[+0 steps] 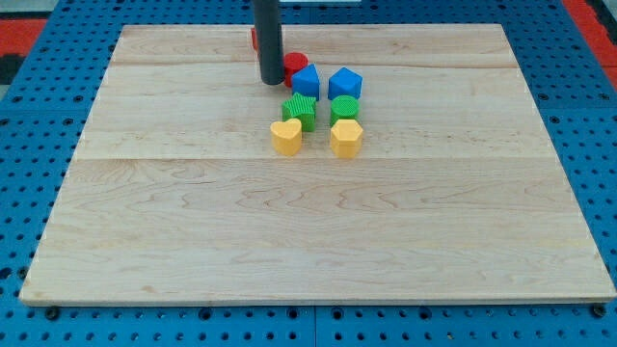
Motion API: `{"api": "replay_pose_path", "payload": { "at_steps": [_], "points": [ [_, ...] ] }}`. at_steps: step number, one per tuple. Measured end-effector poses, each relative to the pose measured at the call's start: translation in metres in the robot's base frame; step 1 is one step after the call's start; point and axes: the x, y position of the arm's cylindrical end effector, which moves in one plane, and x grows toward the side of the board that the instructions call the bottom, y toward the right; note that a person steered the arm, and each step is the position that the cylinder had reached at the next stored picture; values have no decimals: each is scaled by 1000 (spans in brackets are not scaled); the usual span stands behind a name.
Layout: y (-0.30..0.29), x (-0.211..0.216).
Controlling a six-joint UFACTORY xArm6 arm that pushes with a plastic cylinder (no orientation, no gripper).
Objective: Push the red circle right and down
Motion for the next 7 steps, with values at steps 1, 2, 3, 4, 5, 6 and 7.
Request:
{"api": "replay_pose_path", "payload": {
  "at_steps": [1, 2, 3, 4, 5, 6, 7],
  "points": [
    [0, -17],
    [33, -20],
    [72, -21],
    [123, -18],
    [119, -33],
    [147, -39],
    [196, -17]
  ]
}}
